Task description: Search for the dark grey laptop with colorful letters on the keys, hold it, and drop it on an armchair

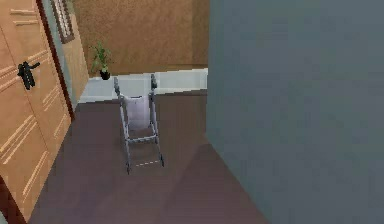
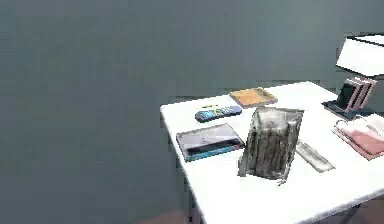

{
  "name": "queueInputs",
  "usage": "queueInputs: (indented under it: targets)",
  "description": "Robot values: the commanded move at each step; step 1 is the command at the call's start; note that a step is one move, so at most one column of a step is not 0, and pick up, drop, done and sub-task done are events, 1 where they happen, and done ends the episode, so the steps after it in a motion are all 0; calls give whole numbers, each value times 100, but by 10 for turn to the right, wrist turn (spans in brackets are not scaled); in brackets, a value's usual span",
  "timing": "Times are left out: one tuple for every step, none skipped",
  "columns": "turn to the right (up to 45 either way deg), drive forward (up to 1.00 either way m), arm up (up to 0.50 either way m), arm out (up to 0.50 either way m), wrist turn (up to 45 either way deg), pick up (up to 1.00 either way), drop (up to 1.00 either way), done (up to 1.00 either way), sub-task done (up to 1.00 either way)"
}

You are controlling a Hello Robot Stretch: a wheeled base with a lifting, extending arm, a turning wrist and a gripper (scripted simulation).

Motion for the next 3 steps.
queueInputs:
  targets:
    - [0,100,0,0,0,0,0,0,0]
    - [0,70,0,0,0,0,0,0,0]
    - [-30,0,0,0,0,0,0,0,0]
